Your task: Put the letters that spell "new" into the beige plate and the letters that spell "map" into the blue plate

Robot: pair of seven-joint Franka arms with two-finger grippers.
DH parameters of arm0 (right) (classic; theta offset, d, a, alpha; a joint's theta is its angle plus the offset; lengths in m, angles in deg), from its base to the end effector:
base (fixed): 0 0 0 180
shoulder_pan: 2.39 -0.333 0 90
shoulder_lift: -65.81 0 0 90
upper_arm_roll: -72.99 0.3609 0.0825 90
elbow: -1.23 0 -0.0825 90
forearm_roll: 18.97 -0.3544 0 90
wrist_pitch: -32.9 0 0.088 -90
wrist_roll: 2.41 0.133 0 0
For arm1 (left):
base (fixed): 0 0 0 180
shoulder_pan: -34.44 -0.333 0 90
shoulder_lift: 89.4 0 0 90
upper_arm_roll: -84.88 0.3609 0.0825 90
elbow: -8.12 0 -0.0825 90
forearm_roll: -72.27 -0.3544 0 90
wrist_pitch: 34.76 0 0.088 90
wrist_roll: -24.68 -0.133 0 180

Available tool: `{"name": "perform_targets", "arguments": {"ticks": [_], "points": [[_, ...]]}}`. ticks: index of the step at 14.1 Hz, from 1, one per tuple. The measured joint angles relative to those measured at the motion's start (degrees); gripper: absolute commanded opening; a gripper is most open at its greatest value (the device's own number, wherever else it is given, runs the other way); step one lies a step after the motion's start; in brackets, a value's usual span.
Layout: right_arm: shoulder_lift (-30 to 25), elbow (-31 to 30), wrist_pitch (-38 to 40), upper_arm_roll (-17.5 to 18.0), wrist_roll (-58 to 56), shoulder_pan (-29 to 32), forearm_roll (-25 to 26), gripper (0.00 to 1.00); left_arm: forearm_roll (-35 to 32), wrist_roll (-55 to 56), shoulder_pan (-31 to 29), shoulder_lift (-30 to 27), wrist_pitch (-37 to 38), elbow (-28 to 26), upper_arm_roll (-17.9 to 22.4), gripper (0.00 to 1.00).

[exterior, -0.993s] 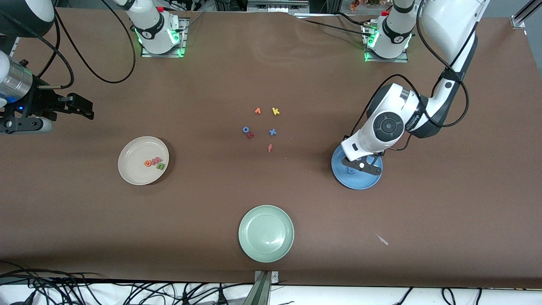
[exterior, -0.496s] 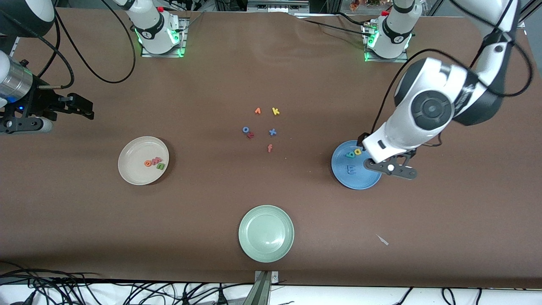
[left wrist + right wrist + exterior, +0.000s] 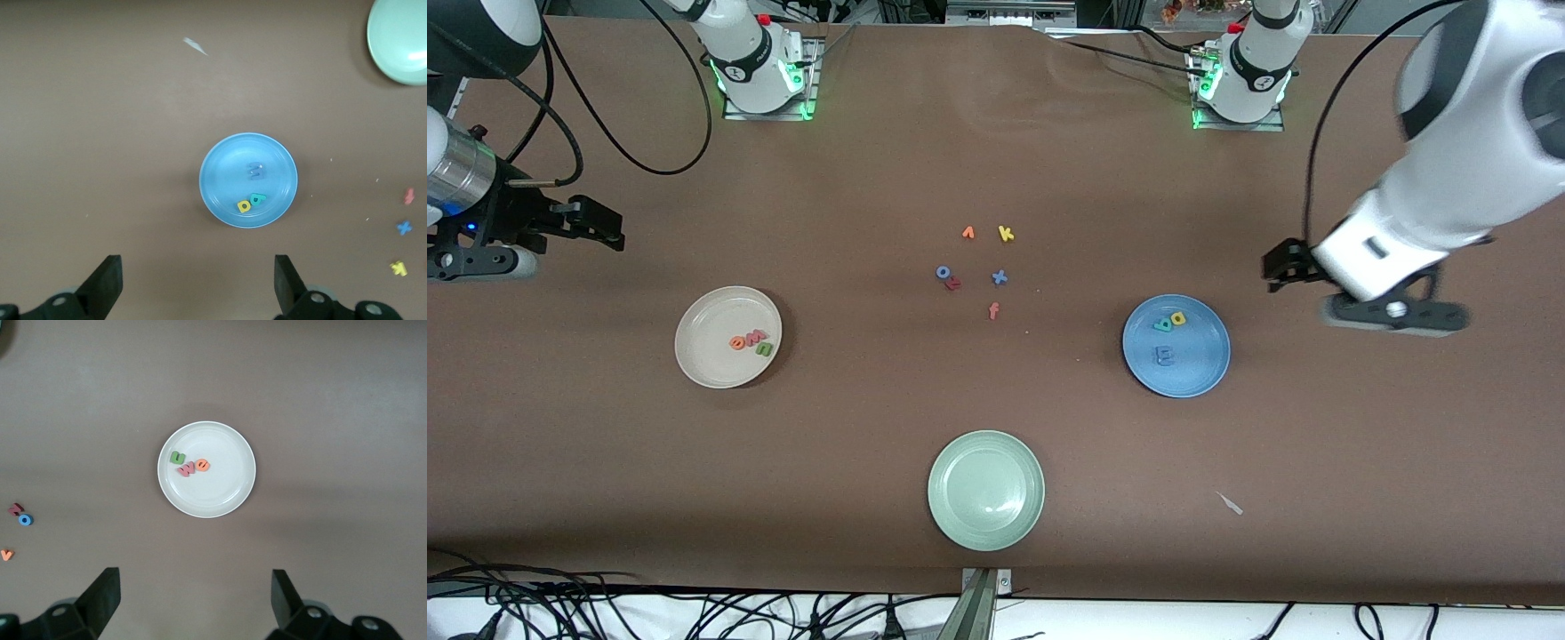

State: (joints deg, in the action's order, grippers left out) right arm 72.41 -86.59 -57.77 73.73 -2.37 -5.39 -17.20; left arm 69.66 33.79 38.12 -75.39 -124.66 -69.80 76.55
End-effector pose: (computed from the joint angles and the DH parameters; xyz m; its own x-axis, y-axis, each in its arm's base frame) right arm 0.5614 0.0322 0.5986 0.9958 0.0648 -0.0654 0.0668 -0.9973 0.0294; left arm 0.5974 -0.1087 0.5989 0.9984 -0.0473 -0.0309 -0.0478 -0.9987 -0.0155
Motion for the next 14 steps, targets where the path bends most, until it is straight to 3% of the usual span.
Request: {"name": "perform_targets", "arguments": {"ticks": [2, 7, 14], "points": [[0.0, 0.0, 0.0, 0.0, 0.0, 0.0, 0.0, 1.0, 0.72, -0.28, 1.65, -3.27, 0.38, -1.71, 4.13, 1.0], [0.0, 0.0, 0.0, 0.0, 0.0, 0.0, 0.0, 1.0, 0.73, -0.03, 2.65, -12.46, 0.03, -12.48, 5.77, 1.0], [0.0, 0.0, 0.0, 0.0, 0.01, 0.0, 0.0, 1.0, 1.29, -0.05, 0.39, -14.1, -0.57, -14.76, 6.36, 1.0]]}}
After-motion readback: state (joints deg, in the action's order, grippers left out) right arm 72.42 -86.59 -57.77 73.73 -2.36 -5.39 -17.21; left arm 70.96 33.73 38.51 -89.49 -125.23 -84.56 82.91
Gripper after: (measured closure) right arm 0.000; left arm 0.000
